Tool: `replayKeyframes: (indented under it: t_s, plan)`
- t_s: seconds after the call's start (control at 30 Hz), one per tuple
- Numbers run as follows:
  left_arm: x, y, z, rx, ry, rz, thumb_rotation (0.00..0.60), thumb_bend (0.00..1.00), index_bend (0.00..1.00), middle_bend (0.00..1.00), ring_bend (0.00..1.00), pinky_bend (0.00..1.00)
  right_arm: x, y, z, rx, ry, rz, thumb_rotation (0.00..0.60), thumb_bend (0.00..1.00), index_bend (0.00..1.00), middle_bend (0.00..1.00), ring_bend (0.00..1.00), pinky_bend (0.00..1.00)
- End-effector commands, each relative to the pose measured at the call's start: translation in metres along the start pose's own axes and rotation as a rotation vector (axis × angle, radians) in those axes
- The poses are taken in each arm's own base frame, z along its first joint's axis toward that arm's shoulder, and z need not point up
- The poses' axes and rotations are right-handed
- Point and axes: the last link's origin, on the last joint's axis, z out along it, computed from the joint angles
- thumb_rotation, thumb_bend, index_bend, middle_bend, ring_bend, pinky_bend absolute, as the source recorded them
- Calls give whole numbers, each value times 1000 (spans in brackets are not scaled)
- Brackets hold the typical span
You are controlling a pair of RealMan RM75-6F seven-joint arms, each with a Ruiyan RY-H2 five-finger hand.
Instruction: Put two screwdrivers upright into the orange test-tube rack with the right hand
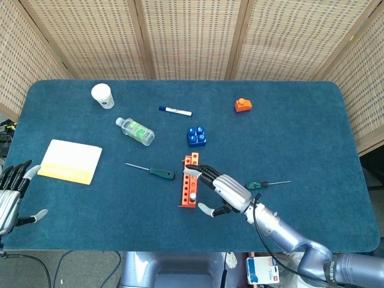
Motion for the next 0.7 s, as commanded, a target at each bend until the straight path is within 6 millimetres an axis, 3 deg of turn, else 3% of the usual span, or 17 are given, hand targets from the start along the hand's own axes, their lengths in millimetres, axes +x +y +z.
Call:
replayKeyframes:
  t_s: [0.03, 0.37, 0.47, 0.53, 0.7]
  plan:
    - [0, 0, -1, -3, 1, -1, 600, 0, 0, 0, 0, 0, 3, 5, -18, 5, 1, -166, 600, 428, 15, 0, 0, 0]
    - [2, -1, -1, -3, 4, -5, 600, 0, 0, 0, 0, 0, 21, 25, -42, -32, 38, -374, 600, 425, 15, 0, 0, 0]
    - [2, -1, -1, -3, 3, -4, 600, 0, 0, 0, 0, 0, 38, 48, -56, -117, 68, -454, 600, 416, 15, 0, 0, 0]
    - [0, 1, -2, -9, -2, 0, 600, 0, 0, 0, 0, 0, 62, 88, -77, -292, 92, -530, 600, 370, 15, 0, 0, 0]
    - [-1, 4, -2, -18, -6, 11, 600, 0, 0, 0, 0, 0, 73, 127, -90, -464, 73, -551, 600, 190, 22, 0, 0, 0]
